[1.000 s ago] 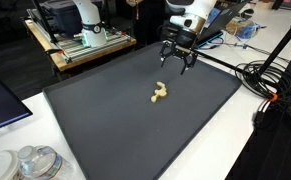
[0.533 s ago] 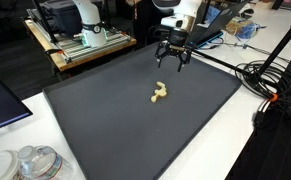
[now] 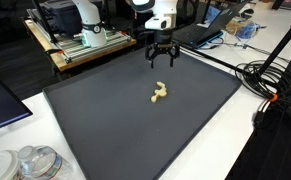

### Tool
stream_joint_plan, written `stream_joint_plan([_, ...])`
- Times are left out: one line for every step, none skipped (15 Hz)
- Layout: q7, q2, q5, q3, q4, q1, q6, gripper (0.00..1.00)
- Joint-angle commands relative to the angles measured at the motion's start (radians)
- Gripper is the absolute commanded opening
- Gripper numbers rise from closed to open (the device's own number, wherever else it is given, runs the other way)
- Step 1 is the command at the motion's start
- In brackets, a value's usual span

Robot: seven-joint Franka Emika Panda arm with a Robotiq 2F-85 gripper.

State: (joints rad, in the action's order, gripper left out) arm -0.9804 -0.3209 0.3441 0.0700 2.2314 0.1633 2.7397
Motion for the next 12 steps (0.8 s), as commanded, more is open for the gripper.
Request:
stream_joint_plan([0.269,0.103,-0.162,-0.123,0.135,-0.127,0.085,1.0])
stream_joint_plan([0.347,0.115,-0.22,-0.172,0.153,-0.17,0.094,1.0])
stream_joint_plan([0.421,0.125,-0.277,-0.225,0.168,-0.217,0.104,1.0])
stream_joint_plan([0.498,0.131,-0.342,-0.27,0.175,-0.258,0.105,1.0])
stream_joint_plan([0.574,0.135,-0.412,-0.314,0.178,-0.298,0.098,1.0])
stream_joint_plan([0.65,0.137,-0.488,-0.358,0.177,-0.34,0.088,1.0])
stream_joint_plan([0.723,0.142,-0.564,-0.377,0.174,-0.363,0.072,1.0])
stream_joint_plan([0.793,0.144,-0.641,-0.41,0.168,-0.401,0.058,1.0])
stream_joint_plan([0.849,0.147,-0.706,-0.429,0.157,-0.43,0.029,1.0])
stream_joint_plan([0.905,0.151,-0.768,-0.443,0.149,-0.459,0.007,1.0])
stream_joint_plan([0.974,0.159,-0.854,-0.369,0.138,-0.396,-0.025,1.0])
stream_joint_plan([1.009,0.166,-0.896,-0.35,0.132,-0.399,-0.058,1.0])
